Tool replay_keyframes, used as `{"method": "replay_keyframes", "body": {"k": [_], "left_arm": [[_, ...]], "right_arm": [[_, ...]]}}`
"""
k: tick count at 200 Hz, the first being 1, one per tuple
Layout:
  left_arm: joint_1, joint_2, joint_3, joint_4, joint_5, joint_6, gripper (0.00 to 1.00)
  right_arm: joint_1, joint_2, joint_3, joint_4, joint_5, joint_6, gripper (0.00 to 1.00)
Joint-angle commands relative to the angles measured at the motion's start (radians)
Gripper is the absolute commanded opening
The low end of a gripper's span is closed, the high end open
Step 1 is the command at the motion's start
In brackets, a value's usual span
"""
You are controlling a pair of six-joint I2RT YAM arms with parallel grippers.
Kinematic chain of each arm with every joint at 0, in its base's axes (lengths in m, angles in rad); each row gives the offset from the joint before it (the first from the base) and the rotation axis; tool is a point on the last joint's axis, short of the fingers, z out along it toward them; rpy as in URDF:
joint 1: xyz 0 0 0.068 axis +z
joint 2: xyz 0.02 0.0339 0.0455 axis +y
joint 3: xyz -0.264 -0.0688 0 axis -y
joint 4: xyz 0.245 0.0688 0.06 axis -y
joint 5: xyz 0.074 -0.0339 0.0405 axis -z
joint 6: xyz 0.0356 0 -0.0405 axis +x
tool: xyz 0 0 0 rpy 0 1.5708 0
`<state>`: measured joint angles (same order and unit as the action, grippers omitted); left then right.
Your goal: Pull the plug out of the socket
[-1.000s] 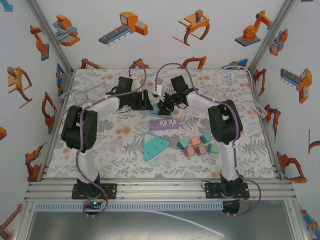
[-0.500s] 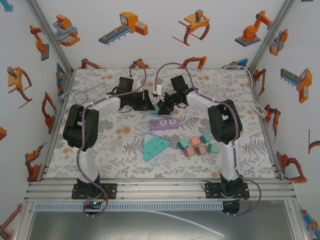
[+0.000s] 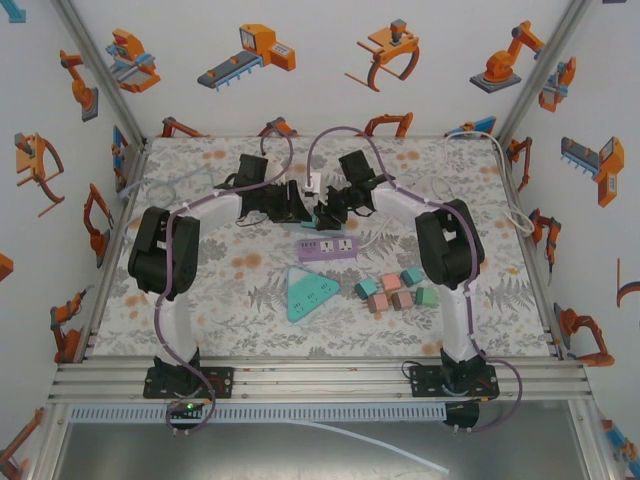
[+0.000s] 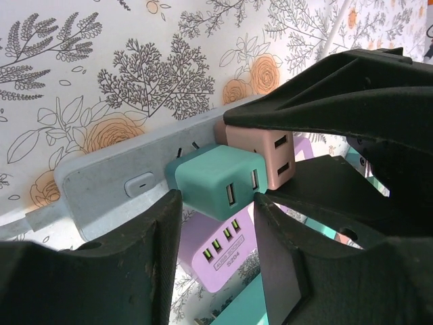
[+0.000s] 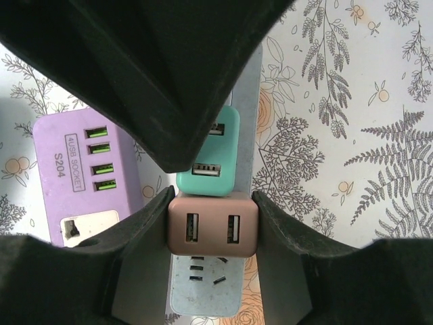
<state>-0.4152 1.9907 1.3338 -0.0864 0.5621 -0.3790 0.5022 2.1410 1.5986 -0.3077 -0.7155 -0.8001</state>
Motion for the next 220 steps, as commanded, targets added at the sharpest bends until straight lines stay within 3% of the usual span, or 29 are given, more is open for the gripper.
{"method": "replay_keyframes", "body": {"k": [1, 37, 61, 71, 195, 220], "left_arm": [[0.005, 0.103, -0.036, -0.088, -0.174, 0.035, 0.44], [0.005, 0.109, -0.036, -0.091, -0.176, 0.042, 0.44], [0.004, 0.114, -0.034, -0.086, -0.179, 0.038, 0.43], [0.005, 0.114, -0.034, -0.082, -0.184, 0.034, 0.42], [0.007, 0.159, -0.038, -0.125, -0.177, 0.048, 0.41], [0.004, 0.165, -0.033, -0.118, -0.173, 0.043, 0.40]], "right_arm": [[0.029, -0.100, 0.069, 0.039, -0.098, -0.045, 0.19], [0.026, -0.087, 0.118, 0.050, -0.156, 0.068, 0.19], [0.064, -0.092, 0.117, -0.065, -0.043, -0.107, 0.18], [0.070, -0.093, 0.125, -0.096, -0.050, -0.122, 0.18], [0.044, -0.107, 0.162, 0.053, -0.179, 0.105, 0.15], [0.052, -0.105, 0.157, 0.001, -0.159, 0.023, 0.15]]}}
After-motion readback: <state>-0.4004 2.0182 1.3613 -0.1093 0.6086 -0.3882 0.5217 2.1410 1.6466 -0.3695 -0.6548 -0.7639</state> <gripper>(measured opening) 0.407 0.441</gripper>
